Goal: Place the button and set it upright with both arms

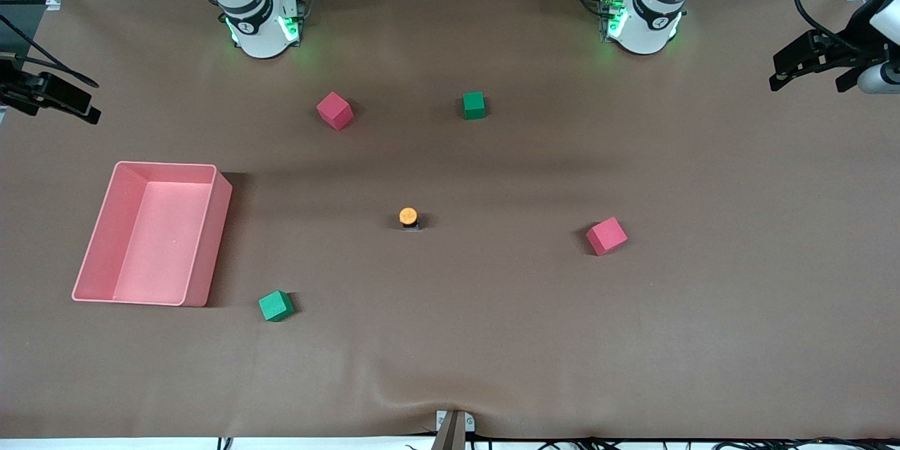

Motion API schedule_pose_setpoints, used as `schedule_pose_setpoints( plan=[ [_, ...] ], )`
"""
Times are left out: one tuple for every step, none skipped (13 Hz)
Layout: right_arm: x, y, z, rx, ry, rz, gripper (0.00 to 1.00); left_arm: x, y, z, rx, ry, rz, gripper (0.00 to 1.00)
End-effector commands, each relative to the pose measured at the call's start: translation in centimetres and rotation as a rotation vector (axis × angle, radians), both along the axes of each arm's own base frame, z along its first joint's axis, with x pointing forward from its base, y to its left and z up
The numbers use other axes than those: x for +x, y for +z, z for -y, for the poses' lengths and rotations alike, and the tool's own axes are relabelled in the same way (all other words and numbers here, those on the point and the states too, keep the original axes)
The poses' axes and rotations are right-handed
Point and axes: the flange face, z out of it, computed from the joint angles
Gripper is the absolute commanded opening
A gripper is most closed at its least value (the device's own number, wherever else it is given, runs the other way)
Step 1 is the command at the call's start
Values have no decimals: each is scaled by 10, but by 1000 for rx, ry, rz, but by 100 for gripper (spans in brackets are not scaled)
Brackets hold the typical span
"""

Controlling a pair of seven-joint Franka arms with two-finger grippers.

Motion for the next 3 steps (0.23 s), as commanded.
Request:
schedule_pose_setpoints(
  plan=[
    [-1, 4, 0, 14, 9, 0, 100, -2, 9, 2, 4, -3, 17, 100],
    [-1, 4, 0, 14, 9, 1, 100, -1, 8, 2, 4, -3, 15, 100],
    [-1, 4, 0, 14, 9, 1, 100, -1, 7, 4, 10, -6, 12, 100]
  ],
)
